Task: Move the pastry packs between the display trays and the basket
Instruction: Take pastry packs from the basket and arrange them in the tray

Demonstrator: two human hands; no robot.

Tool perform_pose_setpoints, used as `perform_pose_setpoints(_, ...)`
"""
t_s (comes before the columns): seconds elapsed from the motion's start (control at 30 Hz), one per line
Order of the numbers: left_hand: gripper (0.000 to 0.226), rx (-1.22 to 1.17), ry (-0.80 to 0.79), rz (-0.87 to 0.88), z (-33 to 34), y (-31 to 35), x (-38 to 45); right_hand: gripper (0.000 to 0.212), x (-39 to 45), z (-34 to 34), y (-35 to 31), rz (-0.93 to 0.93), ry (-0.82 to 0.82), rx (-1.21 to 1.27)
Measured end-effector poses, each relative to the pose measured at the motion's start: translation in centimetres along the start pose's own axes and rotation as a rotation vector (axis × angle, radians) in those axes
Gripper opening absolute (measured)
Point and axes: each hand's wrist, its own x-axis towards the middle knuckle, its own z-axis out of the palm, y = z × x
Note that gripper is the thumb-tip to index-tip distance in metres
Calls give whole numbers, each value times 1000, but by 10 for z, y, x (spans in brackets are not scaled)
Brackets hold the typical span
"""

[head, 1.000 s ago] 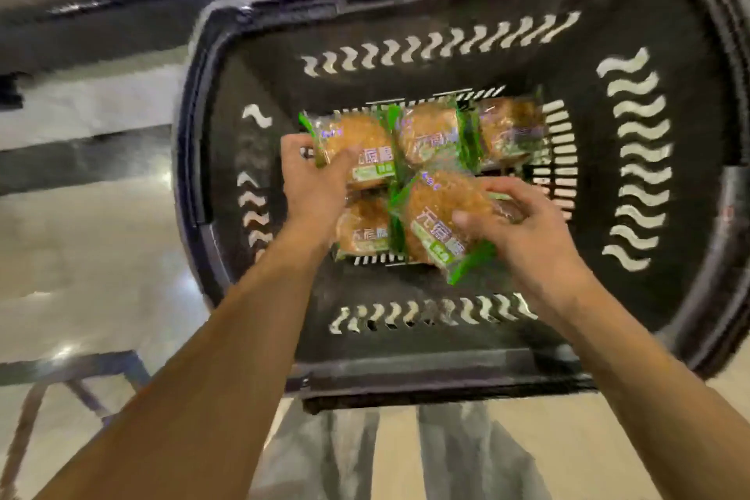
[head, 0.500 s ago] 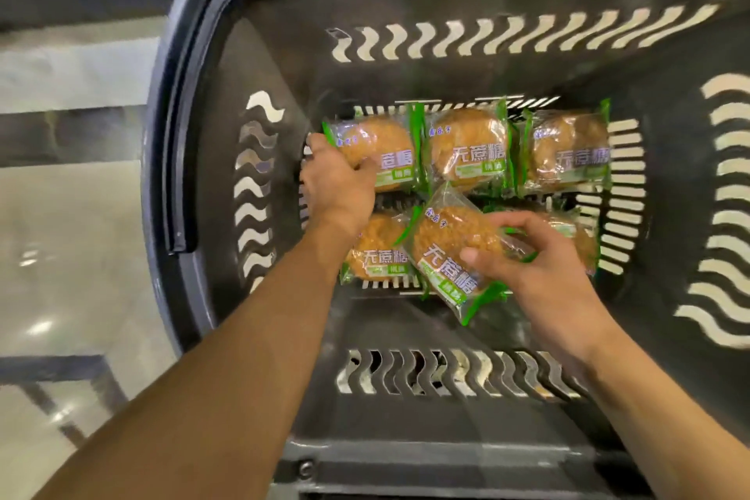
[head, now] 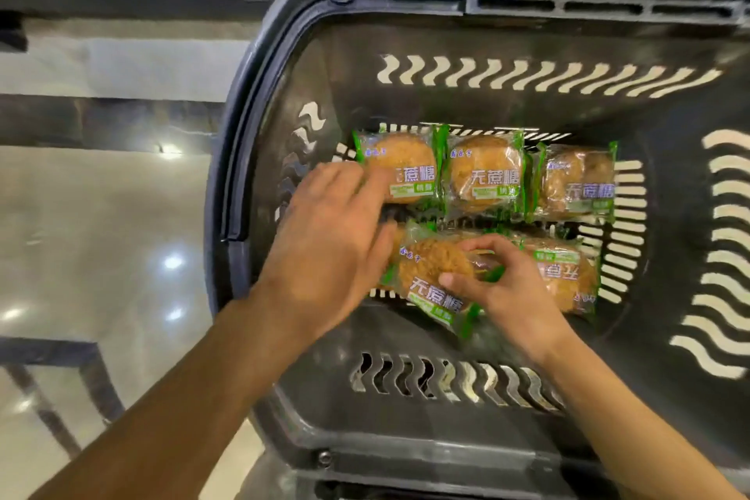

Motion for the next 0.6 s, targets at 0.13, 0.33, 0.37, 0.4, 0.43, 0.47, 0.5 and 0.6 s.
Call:
perform_pose_setpoints(0.13,42,305,-60,218,-18,-14,-69,37,16,24,-4,-10,-46,-130)
perform_pose_setpoints(0.33,19,368,81,242,-13,-19,-80,41,51,61,1,-161,-131,-697)
perform_pose_setpoints(0.37,18,372,95,232,-12,-18,-79,48,56,63,2,-233,-90,-935)
perform_pose_setpoints(0.4,19,371,108,221,-10,-18,-79,55,58,65,0,-297,-37,-1125)
perform_pose_setpoints(0.43,19,370,126,208,-9,-17,-79,60,60,66,0,-340,4,-1276)
perform_pose_setpoints(0.47,18,369,150,197,-9,-17,-78,63,60,67,-1,-373,33,-1378)
perform_pose_setpoints(0.5,16,365,174,192,-8,-18,-78,64,60,68,0,-382,38,-1437)
perform_pose_setpoints(0.6,13,330,216,193,-6,-18,-78,69,57,67,3,-361,9,-1455)
